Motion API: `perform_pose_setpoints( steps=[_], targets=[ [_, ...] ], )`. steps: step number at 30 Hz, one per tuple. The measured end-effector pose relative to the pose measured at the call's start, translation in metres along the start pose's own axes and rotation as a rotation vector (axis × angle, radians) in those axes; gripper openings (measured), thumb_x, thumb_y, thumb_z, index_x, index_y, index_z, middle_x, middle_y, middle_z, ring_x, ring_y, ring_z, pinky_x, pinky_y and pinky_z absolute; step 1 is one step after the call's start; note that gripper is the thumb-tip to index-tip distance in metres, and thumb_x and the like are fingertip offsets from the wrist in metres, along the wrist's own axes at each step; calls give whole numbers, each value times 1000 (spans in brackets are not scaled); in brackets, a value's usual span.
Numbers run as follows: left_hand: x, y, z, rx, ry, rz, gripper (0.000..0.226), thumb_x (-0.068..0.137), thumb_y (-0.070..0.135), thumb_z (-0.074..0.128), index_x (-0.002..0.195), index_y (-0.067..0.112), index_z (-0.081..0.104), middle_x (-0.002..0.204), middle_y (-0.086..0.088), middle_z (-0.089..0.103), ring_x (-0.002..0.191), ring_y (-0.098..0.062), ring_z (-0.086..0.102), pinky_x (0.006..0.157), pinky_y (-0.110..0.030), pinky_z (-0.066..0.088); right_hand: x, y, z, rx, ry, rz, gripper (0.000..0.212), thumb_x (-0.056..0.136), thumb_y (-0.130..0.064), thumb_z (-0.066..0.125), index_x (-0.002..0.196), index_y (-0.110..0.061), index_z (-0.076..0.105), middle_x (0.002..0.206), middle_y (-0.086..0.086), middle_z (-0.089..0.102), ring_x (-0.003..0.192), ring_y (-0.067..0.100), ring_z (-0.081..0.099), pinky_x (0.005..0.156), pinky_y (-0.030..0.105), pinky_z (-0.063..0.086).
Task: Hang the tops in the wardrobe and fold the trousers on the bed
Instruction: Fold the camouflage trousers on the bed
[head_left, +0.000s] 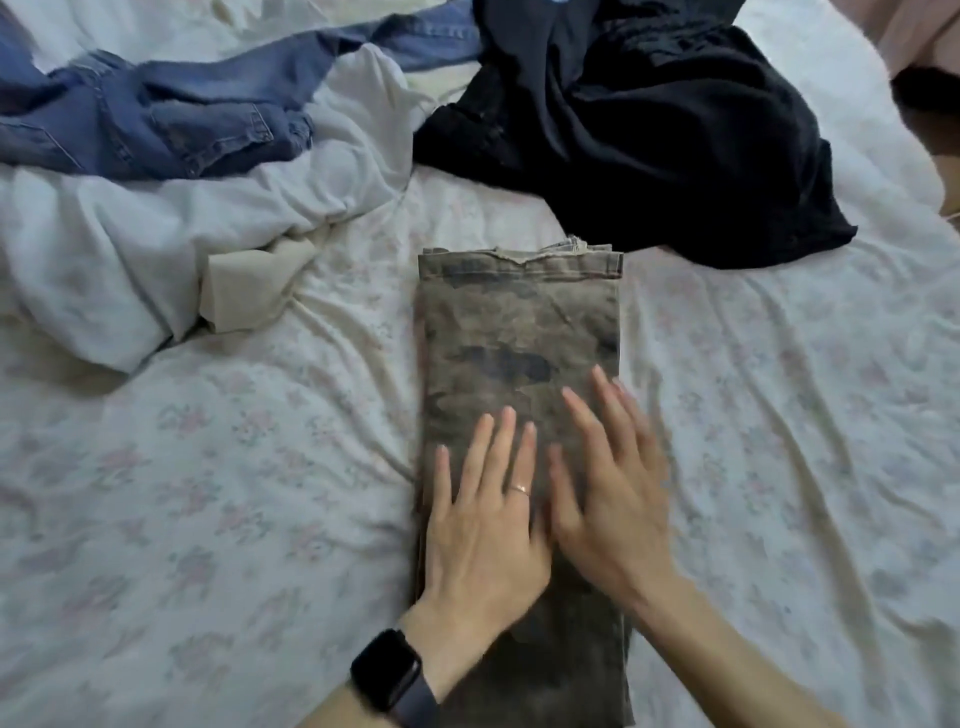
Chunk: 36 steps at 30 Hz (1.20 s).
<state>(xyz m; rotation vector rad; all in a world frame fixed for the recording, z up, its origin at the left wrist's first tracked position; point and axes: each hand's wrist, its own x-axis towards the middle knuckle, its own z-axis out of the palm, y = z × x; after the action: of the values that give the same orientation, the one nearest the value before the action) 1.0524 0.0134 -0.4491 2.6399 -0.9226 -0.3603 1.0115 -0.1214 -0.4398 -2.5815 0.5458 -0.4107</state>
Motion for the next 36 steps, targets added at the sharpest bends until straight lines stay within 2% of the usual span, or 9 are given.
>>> perform_pose_setpoints(
  steps=[2,7,13,16,22,26,30,32,36],
  targets=[
    [-26,7,13,114,-72,46,70,94,40,32,158,13,29,168,-6,15,156,-23,10,120,-57,14,-56,-10,4,-71,-83,-40,56,99,-28,46,154,-17,41,166,2,25,155,21,19,122,48,23],
    [-10,-22,38,231,-251,34,61,106,47,13,158,32,-14,166,3,-22,151,-15,-25,118,-46,-22,-98,15,26,-403,-467,29,59,107,-43,20,162,-26,5,170,-1,-3,156,15,-10,124,57,0],
    [16,-44,50,278,-203,55,55,106,53,12,159,42,0,169,4,-3,156,-19,-6,120,-44,-14,-84,58,34,-468,-434,248,58,107,-48,19,162,-37,2,170,-1,-6,156,18,-13,122,59,-7],
    [-3,-54,33,244,-165,-154,57,106,53,16,159,41,1,170,2,-4,156,-23,-5,122,-53,-3,-99,50,17,-398,-464,301,63,106,-48,23,162,-33,-3,170,2,-12,155,21,-17,122,59,-3],
    [-107,-37,14,-367,-128,-655,71,98,54,50,157,27,22,151,-7,38,133,-28,46,102,-42,48,-166,11,-26,-26,-420,654,69,97,-47,54,153,-12,33,151,12,39,135,31,41,103,43,43],
    [-144,-35,16,-763,-147,-844,73,87,55,69,145,18,44,135,1,53,123,-19,56,102,-39,52,-192,0,-25,255,-402,911,52,95,-47,62,130,-10,51,128,7,51,117,25,53,92,35,46],
    [-138,-46,18,-743,-210,-841,55,89,55,68,124,15,58,115,9,63,113,-19,62,83,-24,52,-176,8,-15,240,-378,1016,57,92,-54,64,122,-7,50,123,10,54,109,29,55,80,34,43],
    [-131,-53,18,-700,-250,-875,57,93,59,59,123,10,60,116,-2,66,109,-24,62,85,-33,52,-168,16,-12,194,-455,990,49,96,-56,57,110,-10,52,115,13,62,99,31,58,72,35,42],
    [-127,-47,21,-690,-279,-884,61,100,54,48,138,6,45,131,-9,55,111,-25,54,88,-35,46,-174,19,-8,86,-531,830,51,104,-53,37,109,-7,59,108,16,64,107,39,57,90,44,45]
  ],
)
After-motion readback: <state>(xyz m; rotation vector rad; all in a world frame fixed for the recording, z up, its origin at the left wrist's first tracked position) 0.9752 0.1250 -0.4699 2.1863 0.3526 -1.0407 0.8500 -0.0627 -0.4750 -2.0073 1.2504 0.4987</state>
